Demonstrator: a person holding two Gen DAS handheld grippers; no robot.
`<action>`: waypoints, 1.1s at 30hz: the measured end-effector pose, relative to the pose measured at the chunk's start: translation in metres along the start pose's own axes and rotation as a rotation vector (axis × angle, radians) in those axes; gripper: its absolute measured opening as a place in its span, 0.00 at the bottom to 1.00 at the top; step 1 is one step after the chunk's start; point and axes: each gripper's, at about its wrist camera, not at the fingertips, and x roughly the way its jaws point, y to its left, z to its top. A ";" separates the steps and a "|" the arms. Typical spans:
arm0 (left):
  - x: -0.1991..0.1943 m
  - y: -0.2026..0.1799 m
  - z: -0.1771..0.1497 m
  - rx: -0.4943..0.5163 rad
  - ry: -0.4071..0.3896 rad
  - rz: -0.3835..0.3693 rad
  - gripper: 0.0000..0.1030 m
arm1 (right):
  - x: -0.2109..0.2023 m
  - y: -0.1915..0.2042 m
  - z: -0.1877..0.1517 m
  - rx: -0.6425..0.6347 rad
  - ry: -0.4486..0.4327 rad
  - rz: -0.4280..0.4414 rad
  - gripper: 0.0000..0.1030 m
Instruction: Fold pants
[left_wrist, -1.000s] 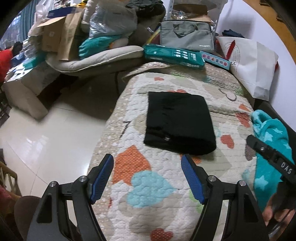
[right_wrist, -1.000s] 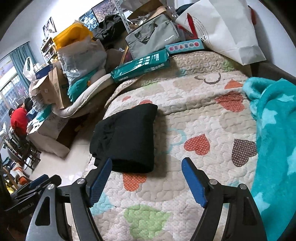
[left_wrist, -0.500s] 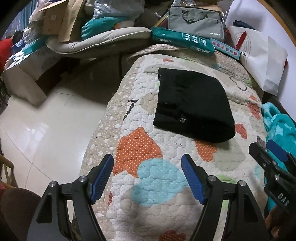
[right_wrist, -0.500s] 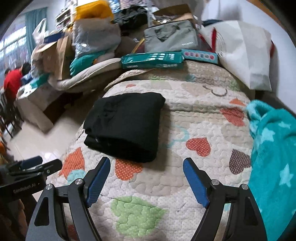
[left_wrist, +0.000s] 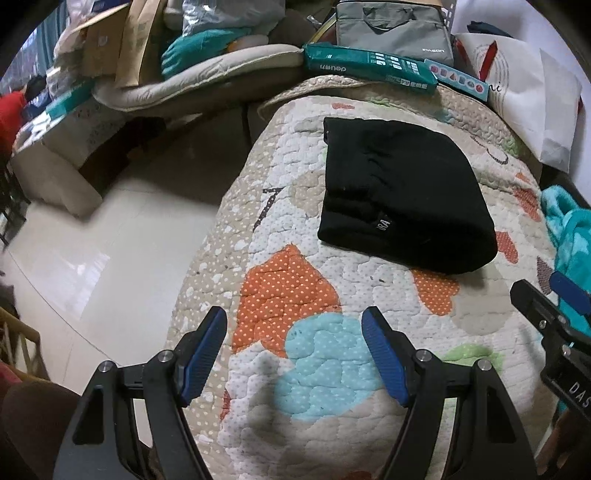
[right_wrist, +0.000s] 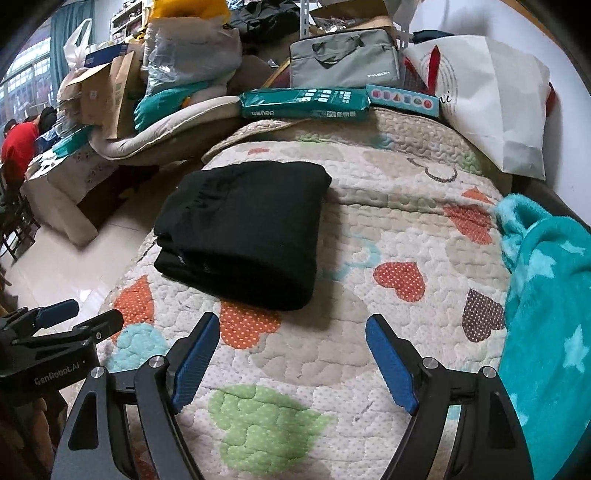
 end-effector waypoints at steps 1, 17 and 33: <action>-0.001 -0.001 0.000 0.008 -0.007 0.009 0.73 | 0.000 -0.001 0.000 0.002 0.002 -0.001 0.83; 0.000 -0.001 -0.004 0.016 -0.014 0.024 0.73 | 0.001 0.001 -0.001 -0.011 0.000 -0.009 0.84; 0.010 0.002 -0.003 0.022 -0.018 0.024 0.73 | 0.013 0.004 -0.005 -0.014 0.073 -0.028 0.82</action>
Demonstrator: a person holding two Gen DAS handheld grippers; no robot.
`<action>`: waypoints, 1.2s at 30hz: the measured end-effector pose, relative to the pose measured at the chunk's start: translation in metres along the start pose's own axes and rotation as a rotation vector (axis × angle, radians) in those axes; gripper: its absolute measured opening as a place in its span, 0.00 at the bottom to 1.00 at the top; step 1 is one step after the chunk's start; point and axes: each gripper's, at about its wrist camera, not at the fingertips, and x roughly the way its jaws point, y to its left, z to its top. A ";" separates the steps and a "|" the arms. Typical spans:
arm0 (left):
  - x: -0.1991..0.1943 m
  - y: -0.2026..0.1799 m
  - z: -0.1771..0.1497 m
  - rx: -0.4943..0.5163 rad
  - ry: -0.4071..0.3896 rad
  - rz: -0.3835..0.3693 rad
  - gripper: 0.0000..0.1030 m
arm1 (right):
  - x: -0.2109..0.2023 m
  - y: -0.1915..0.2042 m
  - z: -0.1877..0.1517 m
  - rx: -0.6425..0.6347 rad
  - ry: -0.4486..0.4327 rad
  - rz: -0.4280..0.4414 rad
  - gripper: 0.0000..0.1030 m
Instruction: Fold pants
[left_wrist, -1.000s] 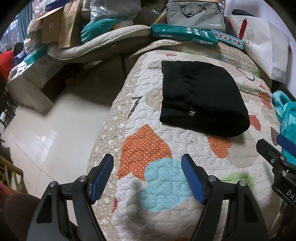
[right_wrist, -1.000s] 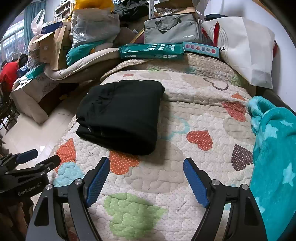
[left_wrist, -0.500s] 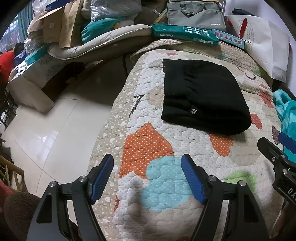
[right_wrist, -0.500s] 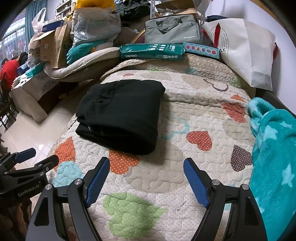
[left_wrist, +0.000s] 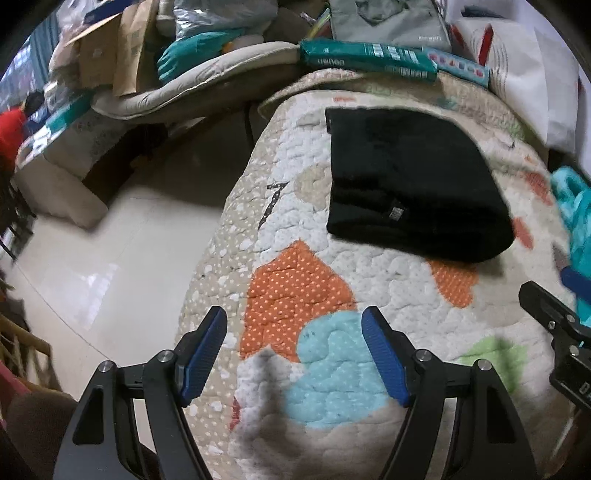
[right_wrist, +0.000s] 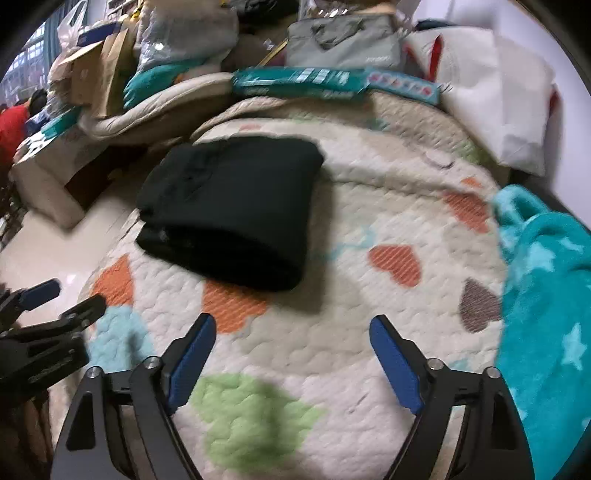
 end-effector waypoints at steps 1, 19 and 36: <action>-0.006 0.001 0.001 -0.015 -0.029 -0.007 0.73 | -0.006 -0.001 0.001 0.019 -0.022 0.025 0.82; -0.025 0.002 0.001 -0.043 -0.042 -0.081 0.73 | -0.006 -0.016 -0.003 0.099 -0.008 -0.028 0.86; -0.021 0.001 0.000 -0.040 -0.029 -0.084 0.73 | -0.003 -0.007 -0.007 0.075 0.000 -0.029 0.86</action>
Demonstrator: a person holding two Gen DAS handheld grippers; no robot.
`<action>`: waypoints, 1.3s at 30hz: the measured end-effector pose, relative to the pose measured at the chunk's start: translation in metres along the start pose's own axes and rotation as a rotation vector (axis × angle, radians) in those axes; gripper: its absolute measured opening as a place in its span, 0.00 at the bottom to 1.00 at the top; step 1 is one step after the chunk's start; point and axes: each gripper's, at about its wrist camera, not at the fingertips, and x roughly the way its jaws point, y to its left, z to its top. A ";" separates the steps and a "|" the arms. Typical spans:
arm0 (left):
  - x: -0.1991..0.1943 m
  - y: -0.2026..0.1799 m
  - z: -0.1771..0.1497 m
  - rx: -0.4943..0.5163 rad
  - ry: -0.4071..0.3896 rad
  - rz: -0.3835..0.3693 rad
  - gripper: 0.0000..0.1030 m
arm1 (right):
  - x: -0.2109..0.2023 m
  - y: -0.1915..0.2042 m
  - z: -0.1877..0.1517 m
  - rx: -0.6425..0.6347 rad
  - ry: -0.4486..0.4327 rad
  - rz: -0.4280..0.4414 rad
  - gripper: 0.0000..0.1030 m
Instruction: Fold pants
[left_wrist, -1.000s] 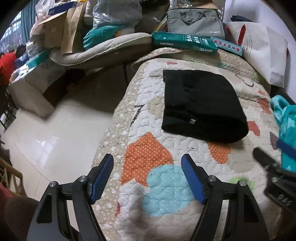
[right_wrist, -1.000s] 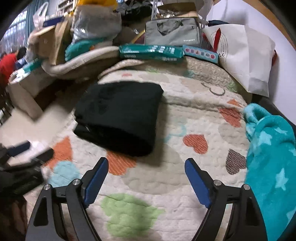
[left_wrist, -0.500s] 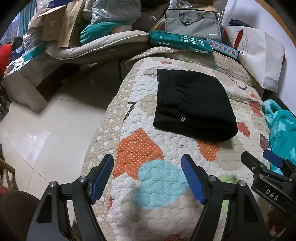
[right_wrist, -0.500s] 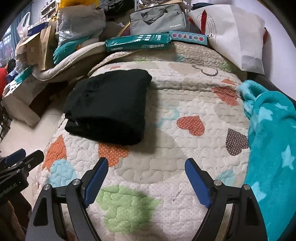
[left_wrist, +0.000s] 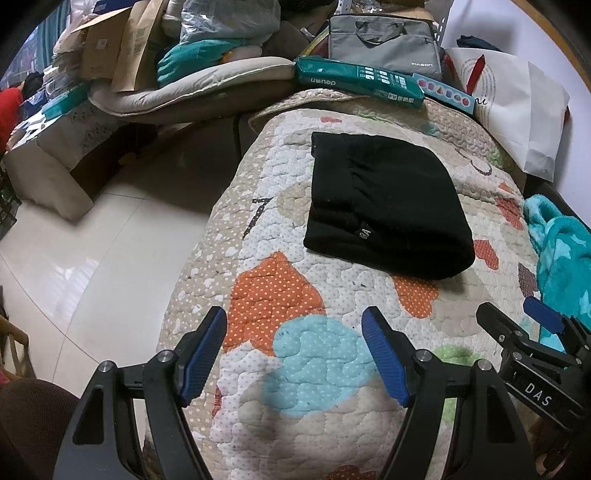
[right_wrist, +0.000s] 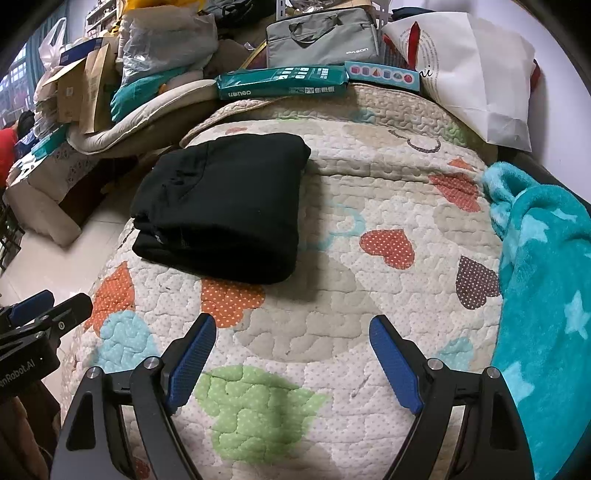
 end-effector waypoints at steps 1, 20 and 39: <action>0.001 0.000 0.000 0.001 0.002 0.000 0.73 | 0.000 0.000 0.000 0.000 0.000 0.000 0.87; -0.115 -0.004 0.021 0.019 -0.585 0.145 1.00 | -0.026 0.000 0.001 0.022 -0.089 -0.004 0.87; -0.045 -0.001 -0.003 0.022 -0.157 0.042 1.00 | -0.040 0.018 -0.013 -0.023 -0.086 -0.012 0.88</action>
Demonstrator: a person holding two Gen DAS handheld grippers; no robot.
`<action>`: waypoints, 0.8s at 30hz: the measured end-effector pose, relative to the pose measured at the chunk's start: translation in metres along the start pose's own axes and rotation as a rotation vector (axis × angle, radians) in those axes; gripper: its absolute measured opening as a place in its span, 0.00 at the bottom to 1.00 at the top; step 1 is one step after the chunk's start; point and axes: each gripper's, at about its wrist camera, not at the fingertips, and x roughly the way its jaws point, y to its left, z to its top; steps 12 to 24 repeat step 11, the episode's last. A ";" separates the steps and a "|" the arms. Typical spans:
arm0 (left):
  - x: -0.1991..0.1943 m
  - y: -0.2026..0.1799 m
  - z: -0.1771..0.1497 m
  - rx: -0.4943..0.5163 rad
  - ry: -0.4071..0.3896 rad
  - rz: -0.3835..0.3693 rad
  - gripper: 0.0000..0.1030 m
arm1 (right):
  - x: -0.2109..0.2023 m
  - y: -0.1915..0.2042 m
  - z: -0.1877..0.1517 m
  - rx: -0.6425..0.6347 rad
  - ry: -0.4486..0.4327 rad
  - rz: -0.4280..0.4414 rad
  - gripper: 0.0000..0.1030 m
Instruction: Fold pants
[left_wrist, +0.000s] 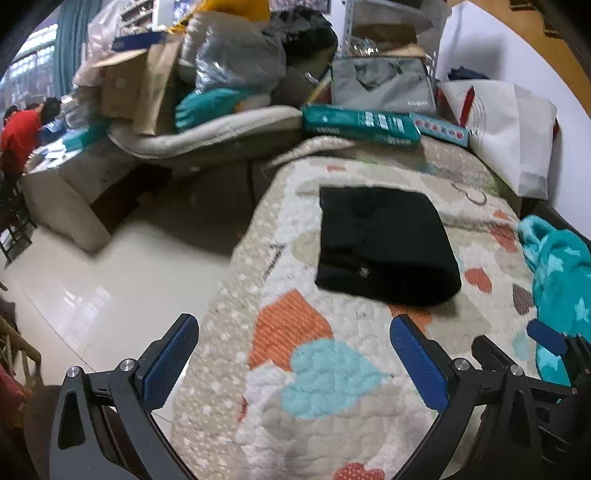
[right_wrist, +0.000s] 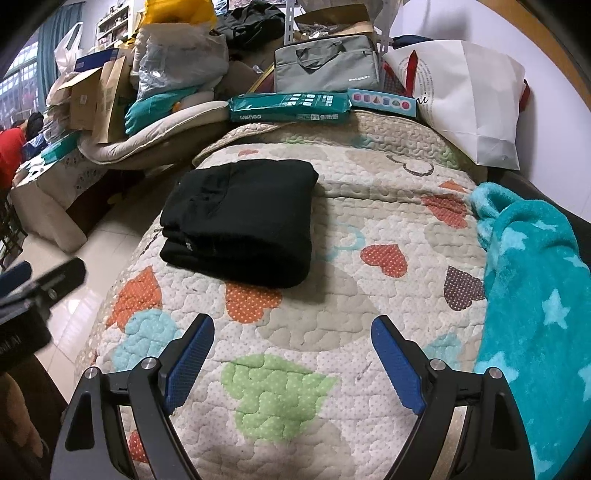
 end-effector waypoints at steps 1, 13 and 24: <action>0.002 0.000 -0.001 0.003 0.016 -0.004 1.00 | 0.001 0.001 -0.001 -0.006 0.006 0.003 0.88; 0.007 0.006 -0.005 -0.039 0.071 0.003 1.00 | 0.001 0.004 -0.006 -0.004 0.024 0.009 0.89; 0.007 0.006 -0.005 -0.039 0.071 0.003 1.00 | 0.001 0.004 -0.006 -0.004 0.024 0.009 0.89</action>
